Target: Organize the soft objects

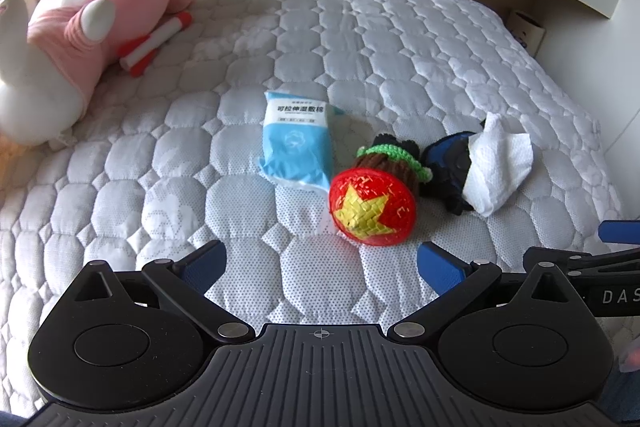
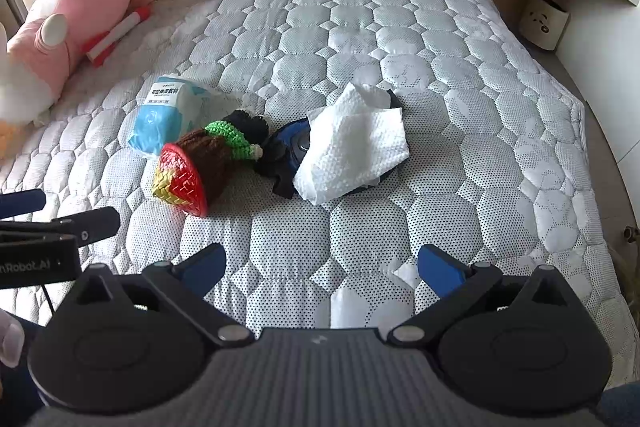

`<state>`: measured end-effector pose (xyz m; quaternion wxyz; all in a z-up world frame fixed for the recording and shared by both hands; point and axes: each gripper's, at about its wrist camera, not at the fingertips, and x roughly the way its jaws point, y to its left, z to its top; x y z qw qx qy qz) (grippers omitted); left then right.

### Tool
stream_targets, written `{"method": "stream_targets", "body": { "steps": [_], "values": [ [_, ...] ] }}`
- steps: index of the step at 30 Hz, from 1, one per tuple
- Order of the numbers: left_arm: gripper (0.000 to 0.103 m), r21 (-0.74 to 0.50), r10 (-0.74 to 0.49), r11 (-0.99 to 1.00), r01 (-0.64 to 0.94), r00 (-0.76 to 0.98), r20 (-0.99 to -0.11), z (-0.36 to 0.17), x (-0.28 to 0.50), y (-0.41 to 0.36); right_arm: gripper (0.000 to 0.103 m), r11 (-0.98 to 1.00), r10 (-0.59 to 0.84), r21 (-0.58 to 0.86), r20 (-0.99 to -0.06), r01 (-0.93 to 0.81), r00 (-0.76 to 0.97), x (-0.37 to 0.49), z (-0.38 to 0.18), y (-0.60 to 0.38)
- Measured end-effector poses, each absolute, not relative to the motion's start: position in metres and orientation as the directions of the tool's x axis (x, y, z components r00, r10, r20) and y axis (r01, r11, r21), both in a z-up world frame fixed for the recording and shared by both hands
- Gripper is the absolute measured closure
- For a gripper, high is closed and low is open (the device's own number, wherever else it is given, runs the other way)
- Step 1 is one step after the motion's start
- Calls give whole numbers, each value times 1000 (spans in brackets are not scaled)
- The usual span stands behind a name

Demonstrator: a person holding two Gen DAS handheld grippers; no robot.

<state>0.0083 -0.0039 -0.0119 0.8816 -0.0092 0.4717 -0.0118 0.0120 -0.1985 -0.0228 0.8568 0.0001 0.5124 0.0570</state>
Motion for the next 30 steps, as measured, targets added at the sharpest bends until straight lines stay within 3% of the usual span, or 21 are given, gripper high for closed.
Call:
{"method": "stream_targets", "body": {
  "steps": [30],
  "values": [
    [0, -51, -44, 999, 2, 550, -834, -11, 10, -1, 0, 989, 120, 71, -891, -127, 438, 20, -30, -204]
  ]
}}
